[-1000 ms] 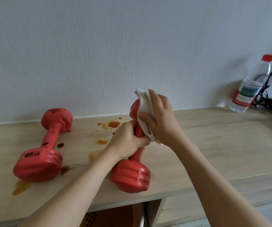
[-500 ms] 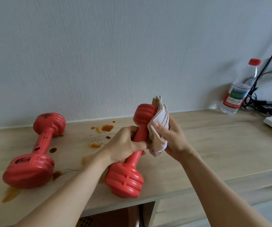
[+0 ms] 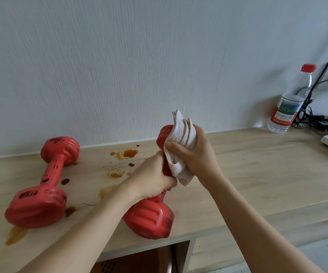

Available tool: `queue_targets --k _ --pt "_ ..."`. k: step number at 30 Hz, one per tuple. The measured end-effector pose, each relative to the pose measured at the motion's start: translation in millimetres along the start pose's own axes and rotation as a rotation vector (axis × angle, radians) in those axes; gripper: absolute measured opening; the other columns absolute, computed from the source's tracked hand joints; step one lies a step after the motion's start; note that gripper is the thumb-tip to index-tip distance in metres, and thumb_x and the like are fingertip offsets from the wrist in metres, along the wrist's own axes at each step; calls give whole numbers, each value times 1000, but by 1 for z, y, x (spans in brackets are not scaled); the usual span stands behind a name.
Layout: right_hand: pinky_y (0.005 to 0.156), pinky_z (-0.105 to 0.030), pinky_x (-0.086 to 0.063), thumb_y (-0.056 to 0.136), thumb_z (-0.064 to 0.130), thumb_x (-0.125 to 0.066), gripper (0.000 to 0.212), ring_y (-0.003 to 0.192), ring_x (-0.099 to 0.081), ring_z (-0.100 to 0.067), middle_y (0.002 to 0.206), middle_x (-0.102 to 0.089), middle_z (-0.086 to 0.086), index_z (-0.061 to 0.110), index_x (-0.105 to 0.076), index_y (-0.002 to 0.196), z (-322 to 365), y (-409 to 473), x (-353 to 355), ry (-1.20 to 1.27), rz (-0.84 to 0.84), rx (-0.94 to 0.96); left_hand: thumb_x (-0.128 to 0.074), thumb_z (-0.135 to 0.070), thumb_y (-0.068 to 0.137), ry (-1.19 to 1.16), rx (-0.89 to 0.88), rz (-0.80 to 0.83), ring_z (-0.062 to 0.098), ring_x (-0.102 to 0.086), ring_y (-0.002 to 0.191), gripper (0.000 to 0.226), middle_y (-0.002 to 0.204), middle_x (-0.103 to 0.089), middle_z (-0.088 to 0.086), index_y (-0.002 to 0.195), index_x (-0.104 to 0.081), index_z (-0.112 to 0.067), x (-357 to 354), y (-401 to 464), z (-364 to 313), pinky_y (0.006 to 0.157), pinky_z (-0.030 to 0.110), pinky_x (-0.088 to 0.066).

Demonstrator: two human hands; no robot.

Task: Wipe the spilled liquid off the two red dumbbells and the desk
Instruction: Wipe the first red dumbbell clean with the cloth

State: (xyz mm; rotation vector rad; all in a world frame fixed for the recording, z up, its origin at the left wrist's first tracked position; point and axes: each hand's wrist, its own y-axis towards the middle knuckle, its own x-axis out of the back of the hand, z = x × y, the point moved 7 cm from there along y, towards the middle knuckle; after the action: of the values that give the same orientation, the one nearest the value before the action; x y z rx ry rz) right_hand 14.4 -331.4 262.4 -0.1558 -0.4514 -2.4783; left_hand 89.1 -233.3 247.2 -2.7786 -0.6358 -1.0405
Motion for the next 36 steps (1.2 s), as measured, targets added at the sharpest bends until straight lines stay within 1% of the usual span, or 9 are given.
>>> queue_targets --k 2,5,11,16,19,22,26,30,36 --pt "86 -35 -54 68 29 -82 66 97 -66 -17 106 -67 -4 12 -48 123 -7 1 0 168 48 9 -66 -7 67 -66 -11 8 16 -67 72 40 82 -66 2 102 -51 -16 1 0 1 71 37 -57" --pt "92 -47 -51 71 17 -78 65 105 -63 -34 115 -62 -24 -1 -46 124 -16 3 -7 481 183 -8 -68 -6 69 -140 -21 36 13 -65 67 36 74 -65 1 99 -51 -18 1 1 0 66 31 -54" --pt "81 -39 -54 69 7 -77 54 97 -65 -34 107 -64 -26 -6 -56 116 -19 6 -7 613 262 -119 -67 -3 70 -301 12 146 13 -62 66 39 74 -63 4 104 -51 -11 -8 3 0 65 31 -53" --pt "77 -38 -57 68 4 -80 37 89 -70 -26 94 -71 -13 4 -63 101 -15 8 2 412 114 -141 -67 -26 74 345 97 -41 19 -61 76 37 83 -58 -2 103 -47 -15 4 9 -7 64 32 -48" --pt "71 -27 -57 63 13 -86 46 82 -70 -11 91 -71 -1 14 -59 100 -6 9 3 234 25 -124 -63 -26 76 445 112 -139 21 -61 74 37 85 -58 0 106 -44 -15 4 10 -3 60 31 -44" --pt "74 -29 -57 59 22 -88 59 86 -68 -10 95 -69 2 15 -56 108 -6 9 4 158 -15 -112 -64 -19 73 335 68 -104 19 -62 73 36 86 -61 -1 105 -47 -16 4 12 -1 59 32 -47" --pt "72 -27 -57 61 15 -87 54 86 -70 -14 95 -70 -3 12 -58 107 -9 10 0 235 19 -59 -64 -13 64 51 -9 -7 19 -66 68 39 80 -66 2 101 -52 -18 6 13 4 64 41 -56" --pt "80 -40 -56 61 13 -83 60 94 -69 -28 103 -69 -16 2 -56 114 -15 10 -5 408 83 -21 -66 -3 69 -142 -31 51 16 -65 64 35 78 -63 2 98 -52 -17 4 11 4 56 27 -51" --pt "78 -36 -53 59 9 -81 57 93 -67 -29 99 -69 -17 -2 -60 111 -21 8 -4 591 195 -49 -61 7 75 -373 13 206 12 -59 62 41 83 -58 9 113 -50 -5 -9 5 0 59 25 -51"
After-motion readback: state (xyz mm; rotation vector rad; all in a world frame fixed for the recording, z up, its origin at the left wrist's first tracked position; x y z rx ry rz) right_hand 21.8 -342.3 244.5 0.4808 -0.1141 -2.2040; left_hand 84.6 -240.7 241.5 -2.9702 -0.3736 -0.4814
